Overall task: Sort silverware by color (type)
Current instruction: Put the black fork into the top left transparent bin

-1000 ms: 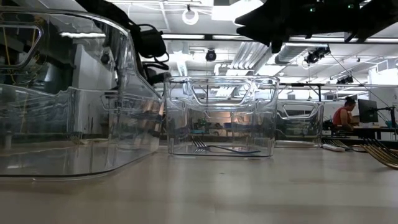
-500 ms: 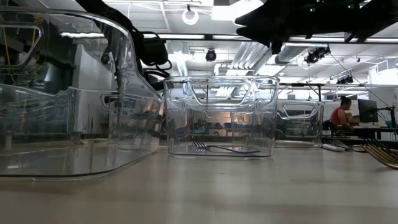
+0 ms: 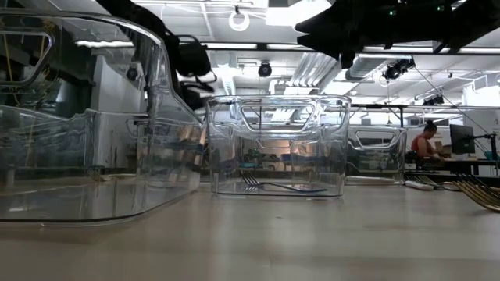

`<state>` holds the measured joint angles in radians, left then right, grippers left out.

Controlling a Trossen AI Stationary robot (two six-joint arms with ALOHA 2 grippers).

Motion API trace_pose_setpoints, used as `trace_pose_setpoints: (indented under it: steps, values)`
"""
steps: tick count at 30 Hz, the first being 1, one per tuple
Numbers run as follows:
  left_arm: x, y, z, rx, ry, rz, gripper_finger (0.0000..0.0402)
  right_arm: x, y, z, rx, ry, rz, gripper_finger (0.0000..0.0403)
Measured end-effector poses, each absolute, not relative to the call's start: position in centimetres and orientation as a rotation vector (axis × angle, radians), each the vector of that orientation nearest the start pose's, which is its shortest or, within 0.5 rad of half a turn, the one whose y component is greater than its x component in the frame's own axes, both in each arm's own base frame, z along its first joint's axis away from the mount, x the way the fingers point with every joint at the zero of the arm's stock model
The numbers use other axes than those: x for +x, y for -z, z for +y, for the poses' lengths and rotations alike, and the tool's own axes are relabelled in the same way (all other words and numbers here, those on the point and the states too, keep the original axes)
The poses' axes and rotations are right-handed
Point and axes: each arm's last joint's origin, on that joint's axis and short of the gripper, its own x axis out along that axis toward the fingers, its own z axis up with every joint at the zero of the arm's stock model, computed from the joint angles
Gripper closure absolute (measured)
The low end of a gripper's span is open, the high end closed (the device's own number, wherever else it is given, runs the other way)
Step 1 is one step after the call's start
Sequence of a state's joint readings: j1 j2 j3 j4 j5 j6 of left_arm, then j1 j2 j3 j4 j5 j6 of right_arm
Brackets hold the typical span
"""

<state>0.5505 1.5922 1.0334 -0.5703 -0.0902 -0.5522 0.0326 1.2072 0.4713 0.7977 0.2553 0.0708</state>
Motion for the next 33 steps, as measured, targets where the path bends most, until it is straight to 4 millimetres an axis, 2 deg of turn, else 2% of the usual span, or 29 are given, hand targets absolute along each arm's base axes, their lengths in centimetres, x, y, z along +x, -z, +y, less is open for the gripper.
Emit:
trace_pose_setpoints:
  steps: [6, 10, 13, 15, 19, 24, 28, 33]
  values:
    - [25.2, -26.0, 15.3, -0.592, -0.781, 0.781, 0.0376, 24.4, -23.6, 0.1, 0.078, 0.22, -0.069, 0.0231]
    - [23.9, -30.0, 12.3, -0.434, -0.723, 0.625, 0.0376, 24.4, -23.6, 0.1, 0.079, 0.22, -0.069, 0.0231]
    - [22.6, -31.4, 9.4, -0.336, -0.718, 0.474, 0.0376, 24.4, -23.6, 0.1, 0.078, 0.221, -0.064, 0.0231]
    - [21.6, -31.6, 7.5, -0.287, -0.684, 0.379, 0.0376, 24.4, -23.5, 0.1, 0.077, 0.221, -0.054, 0.0231]
    - [19.9, -30.5, 4.3, -0.211, -0.558, 0.205, 0.0376, 24.4, -23.2, 0.1, 0.073, 0.222, -0.025, 0.0231]
    - [18.4, -26.9, 1.6, -0.144, -0.395, 0.057, 0.0376, 24.4, -23.0, 0.1, 0.07, 0.222, -0.008, 0.0231]
    - [17.6, -23.5, 0.5, -0.1, -0.328, -0.031, 0.0376, 24.4, -23.0, 0.1, 0.064, 0.222, -0.008, 0.0231]
    - [16.8, -21.5, 0.4, -0.048, -0.318, -0.109, 0.0376, 24.4, -23.0, 0.1, 0.035, 0.223, -0.005, 0.0231]
